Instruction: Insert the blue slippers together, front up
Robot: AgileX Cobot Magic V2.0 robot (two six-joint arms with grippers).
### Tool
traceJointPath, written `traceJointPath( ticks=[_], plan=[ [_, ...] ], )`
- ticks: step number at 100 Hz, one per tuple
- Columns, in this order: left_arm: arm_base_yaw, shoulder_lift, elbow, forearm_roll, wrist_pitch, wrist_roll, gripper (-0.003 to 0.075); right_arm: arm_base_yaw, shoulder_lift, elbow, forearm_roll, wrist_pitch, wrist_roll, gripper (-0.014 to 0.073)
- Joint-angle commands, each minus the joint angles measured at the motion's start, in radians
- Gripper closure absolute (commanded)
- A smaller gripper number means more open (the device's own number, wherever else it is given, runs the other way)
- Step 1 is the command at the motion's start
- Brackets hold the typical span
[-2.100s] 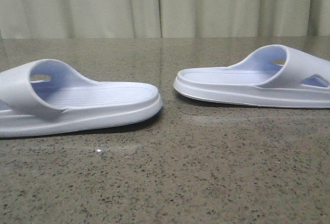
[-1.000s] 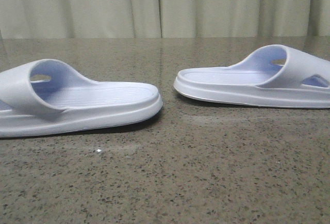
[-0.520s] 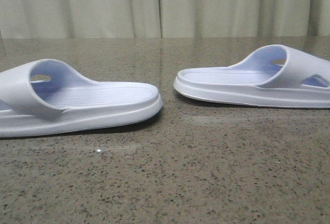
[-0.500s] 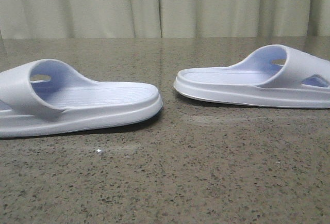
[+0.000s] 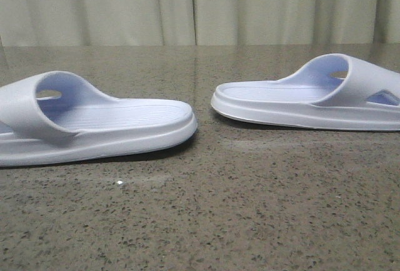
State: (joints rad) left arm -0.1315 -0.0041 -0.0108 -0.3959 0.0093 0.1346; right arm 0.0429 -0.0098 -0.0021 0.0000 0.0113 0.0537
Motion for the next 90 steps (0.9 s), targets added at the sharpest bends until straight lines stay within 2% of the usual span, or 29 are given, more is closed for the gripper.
traceJointPath(
  ticks=[1, 10, 27, 46, 68, 75, 80, 90],
  plan=[
    [0.005, -0.025, -0.072, -0.087, -0.076, -0.007, 0.0705, -0.005, -0.006, -0.090, -0.014, 0.025, 0.002, 0.0700],
    [0.005, -0.001, -0.138, -0.093, -0.039, -0.007, 0.0705, -0.005, 0.034, -0.180, -0.014, 0.108, 0.002, 0.0700],
    [0.005, 0.108, -0.307, -0.141, 0.060, -0.007, 0.0705, -0.005, 0.166, -0.354, -0.014, 0.169, 0.002, 0.0700],
    [0.005, 0.314, -0.534, -0.159, 0.258, -0.007, 0.0705, -0.005, 0.345, -0.537, 0.025, 0.227, 0.002, 0.0700],
    [0.005, 0.519, -0.702, -0.166, 0.281, -0.007, 0.0704, -0.005, 0.489, -0.652, 0.140, 0.229, 0.002, 0.0690],
    [0.005, 0.551, -0.709, -0.203, 0.281, -0.007, 0.0701, -0.005, 0.512, -0.656, 0.190, 0.231, 0.002, 0.0636],
    [0.005, 0.566, -0.709, -0.231, 0.291, -0.007, 0.0682, -0.005, 0.523, -0.656, 0.234, 0.238, 0.002, 0.0557],
    [0.005, 0.581, -0.709, -0.273, 0.308, -0.007, 0.0567, -0.005, 0.535, -0.656, 0.293, 0.249, 0.002, 0.0354]
  ],
)
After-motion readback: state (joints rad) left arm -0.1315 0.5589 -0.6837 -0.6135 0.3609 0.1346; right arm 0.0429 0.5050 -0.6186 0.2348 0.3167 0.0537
